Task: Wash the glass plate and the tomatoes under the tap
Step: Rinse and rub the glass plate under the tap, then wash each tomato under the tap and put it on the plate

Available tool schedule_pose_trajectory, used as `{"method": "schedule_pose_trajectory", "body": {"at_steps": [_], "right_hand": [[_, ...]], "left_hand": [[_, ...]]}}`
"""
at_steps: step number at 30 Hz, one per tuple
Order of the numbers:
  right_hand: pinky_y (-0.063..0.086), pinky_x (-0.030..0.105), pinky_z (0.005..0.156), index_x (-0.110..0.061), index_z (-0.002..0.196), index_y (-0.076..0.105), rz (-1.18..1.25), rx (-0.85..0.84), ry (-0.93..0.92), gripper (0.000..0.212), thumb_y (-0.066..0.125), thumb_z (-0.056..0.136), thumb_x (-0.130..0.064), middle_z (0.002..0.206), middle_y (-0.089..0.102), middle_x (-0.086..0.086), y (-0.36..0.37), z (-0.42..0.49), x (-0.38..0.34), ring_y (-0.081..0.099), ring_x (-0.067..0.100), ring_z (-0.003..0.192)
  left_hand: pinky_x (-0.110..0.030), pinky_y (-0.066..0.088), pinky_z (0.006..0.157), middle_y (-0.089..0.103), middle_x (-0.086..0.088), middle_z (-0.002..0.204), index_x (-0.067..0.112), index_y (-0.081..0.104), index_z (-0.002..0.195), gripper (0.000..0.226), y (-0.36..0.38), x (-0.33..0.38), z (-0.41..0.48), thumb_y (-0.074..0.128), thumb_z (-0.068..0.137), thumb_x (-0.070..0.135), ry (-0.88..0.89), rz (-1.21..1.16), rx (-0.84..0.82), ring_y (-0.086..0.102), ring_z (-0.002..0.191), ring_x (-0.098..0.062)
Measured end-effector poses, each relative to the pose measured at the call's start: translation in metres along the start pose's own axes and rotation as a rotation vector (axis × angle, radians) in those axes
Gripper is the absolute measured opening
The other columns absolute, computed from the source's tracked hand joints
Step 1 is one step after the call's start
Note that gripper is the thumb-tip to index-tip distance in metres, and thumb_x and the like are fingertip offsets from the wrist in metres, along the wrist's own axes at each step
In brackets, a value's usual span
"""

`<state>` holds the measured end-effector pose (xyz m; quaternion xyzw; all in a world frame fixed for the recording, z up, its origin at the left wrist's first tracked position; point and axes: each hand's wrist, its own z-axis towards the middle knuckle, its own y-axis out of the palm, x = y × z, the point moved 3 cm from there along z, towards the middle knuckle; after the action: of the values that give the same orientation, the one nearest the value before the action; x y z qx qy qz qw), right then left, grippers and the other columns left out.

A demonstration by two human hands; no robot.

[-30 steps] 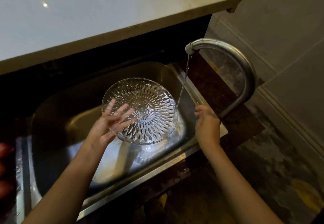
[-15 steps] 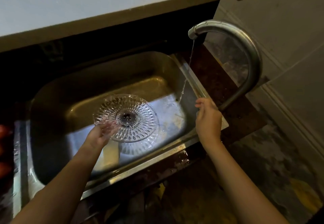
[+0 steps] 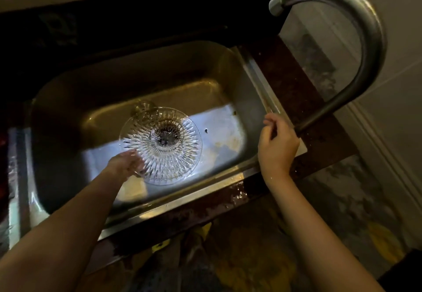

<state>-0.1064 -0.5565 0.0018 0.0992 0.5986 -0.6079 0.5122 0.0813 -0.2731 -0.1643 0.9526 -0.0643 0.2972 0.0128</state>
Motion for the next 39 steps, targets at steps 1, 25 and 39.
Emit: {"method": "schedule_pose_trajectory", "body": {"at_steps": [1,25,39], "right_hand": [[0.039,0.012,0.077,-0.002,0.103,0.065,-0.014,-0.001,0.002,0.024,0.047,0.087,0.001,0.100,0.068,0.013,0.000,0.001,-0.001,0.061,0.016,0.089],[0.043,0.027,0.074,-0.014,0.110,0.064,-0.361,-1.168,-0.411,0.024,0.052,0.091,-0.025,0.111,0.065,0.010,0.157,-0.072,-0.186,0.059,0.021,0.092],[0.048,0.034,0.080,-0.010,0.118,0.057,-0.247,-1.275,-0.753,0.042,0.068,0.081,-0.027,0.109,0.064,0.014,0.232,-0.200,-0.295,0.061,0.027,0.098]], "left_hand": [[-0.019,0.050,0.037,0.058,-0.001,0.038,0.008,0.050,0.072,0.023,-0.004,0.000,0.002,0.047,0.092,-0.003,0.008,0.065,0.041,0.058,0.039,-0.012],[-0.023,0.043,0.066,0.066,-0.013,0.110,0.012,0.065,0.110,0.027,-0.115,0.110,-0.136,0.052,0.091,0.025,0.567,1.085,0.024,0.063,0.098,-0.029],[-0.039,0.033,0.105,0.046,-0.019,0.132,0.010,0.037,0.137,0.079,-0.274,0.048,-0.164,0.075,0.072,0.033,0.548,0.953,0.487,0.042,0.123,-0.035]]}}
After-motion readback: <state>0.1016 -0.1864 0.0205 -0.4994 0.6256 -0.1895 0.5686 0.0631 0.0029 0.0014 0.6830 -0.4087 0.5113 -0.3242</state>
